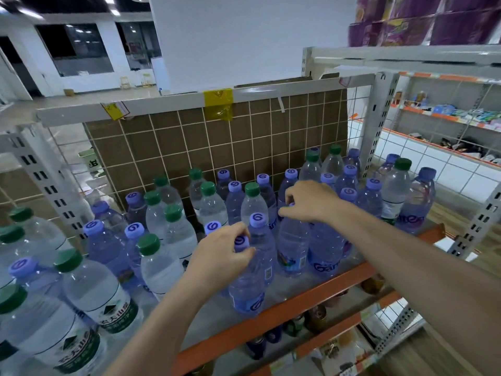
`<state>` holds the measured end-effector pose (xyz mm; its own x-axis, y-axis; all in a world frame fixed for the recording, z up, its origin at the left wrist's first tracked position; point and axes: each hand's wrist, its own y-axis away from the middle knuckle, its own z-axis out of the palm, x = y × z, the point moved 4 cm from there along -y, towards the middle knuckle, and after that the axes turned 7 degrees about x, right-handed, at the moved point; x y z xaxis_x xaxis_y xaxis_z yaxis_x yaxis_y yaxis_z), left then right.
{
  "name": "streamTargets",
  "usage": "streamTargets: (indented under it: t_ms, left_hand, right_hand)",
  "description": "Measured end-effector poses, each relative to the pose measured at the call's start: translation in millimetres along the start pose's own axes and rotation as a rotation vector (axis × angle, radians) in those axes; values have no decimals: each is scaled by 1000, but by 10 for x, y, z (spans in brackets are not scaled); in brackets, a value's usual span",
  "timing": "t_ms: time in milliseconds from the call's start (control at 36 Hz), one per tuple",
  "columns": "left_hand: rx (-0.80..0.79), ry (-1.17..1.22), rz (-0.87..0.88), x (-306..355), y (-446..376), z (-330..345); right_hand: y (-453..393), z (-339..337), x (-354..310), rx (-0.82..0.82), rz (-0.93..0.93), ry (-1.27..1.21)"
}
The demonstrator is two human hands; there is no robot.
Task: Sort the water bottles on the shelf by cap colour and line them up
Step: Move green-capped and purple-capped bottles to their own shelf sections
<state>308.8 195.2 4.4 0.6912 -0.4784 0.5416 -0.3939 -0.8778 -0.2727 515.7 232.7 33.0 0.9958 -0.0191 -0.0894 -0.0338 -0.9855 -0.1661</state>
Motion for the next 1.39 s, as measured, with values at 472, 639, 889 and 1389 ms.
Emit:
streamTargets:
  t_ms: [472, 639, 889, 1389]
  left_hand:
    - [37, 70, 7, -16, -6, 12]
    - [11, 90, 23, 4, -78, 115]
    - [-124, 8, 68, -5, -138, 132]
    - [-133, -118, 53, -88, -51, -209]
  right_hand:
    - [-54, 147, -502, -197, -268, -293]
    - [-105, 127, -415, -193, -211, -317]
    - [-147, 204, -419, -306, -223, -276]
    - [-341, -73, -525, 156, 20, -188]
